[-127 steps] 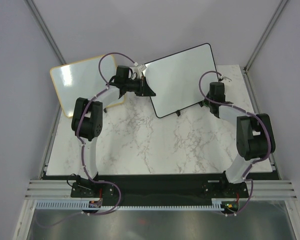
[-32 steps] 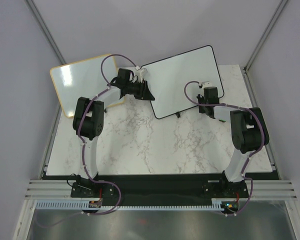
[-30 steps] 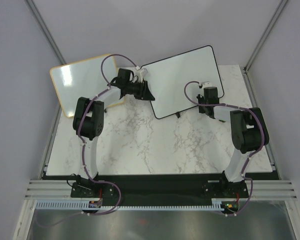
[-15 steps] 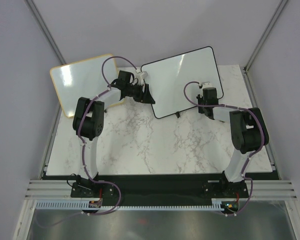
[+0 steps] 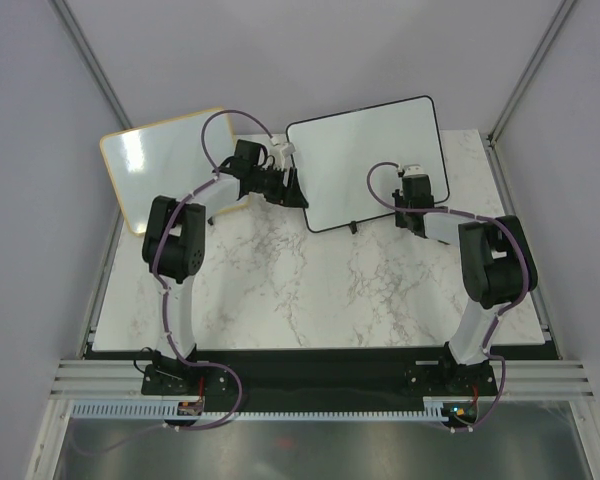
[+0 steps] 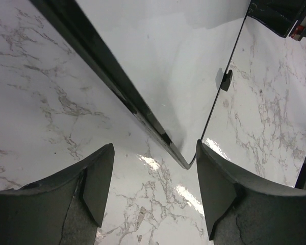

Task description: Erase the whiteboard

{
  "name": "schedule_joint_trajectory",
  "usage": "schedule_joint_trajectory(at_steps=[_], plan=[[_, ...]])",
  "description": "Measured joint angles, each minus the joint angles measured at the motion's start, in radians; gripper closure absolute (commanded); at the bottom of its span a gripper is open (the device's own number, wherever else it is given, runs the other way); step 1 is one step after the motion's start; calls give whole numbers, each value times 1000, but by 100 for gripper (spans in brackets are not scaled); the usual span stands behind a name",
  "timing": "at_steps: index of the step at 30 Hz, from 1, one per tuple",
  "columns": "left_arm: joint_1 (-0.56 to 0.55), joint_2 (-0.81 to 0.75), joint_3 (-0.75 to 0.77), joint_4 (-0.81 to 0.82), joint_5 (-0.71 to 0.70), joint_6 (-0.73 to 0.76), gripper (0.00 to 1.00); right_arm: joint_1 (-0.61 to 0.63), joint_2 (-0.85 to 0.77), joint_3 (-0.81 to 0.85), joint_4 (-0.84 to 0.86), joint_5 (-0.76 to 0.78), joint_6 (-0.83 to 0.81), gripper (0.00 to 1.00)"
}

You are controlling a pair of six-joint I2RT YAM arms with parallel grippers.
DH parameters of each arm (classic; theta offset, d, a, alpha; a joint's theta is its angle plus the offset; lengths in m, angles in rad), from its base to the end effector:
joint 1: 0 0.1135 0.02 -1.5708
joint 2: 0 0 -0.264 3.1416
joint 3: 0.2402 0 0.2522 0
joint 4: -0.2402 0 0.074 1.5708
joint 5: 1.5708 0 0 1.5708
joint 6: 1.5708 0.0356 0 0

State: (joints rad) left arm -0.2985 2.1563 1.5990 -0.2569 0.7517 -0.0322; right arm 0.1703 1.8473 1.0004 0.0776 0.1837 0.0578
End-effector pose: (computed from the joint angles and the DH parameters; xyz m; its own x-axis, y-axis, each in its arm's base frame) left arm 0.4460 -0.1627 0.1822 -0.7160 0.1957 -0.6701 0.6402 0.5669 -0.5184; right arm 0.3732 0.0576 0.1479 -0.6866 -0.0604 -0.7245 0.0024 0.9963 -0.0854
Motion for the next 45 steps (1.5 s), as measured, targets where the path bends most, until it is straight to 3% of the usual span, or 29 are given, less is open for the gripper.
schedule_joint_trajectory(at_steps=[21,35,39,45], plan=[[2,-35,-3,-27,-70,53,28,64,0,58,-172,106,181,100],[29,-35,-3,-27,-90,53,28,95,14,78,-202,158,291,100],[31,-35,-3,-27,-91,53,28,96,14,78,-202,167,298,85],[31,-35,-3,-27,-91,53,28,97,14,78,-202,174,304,73]])
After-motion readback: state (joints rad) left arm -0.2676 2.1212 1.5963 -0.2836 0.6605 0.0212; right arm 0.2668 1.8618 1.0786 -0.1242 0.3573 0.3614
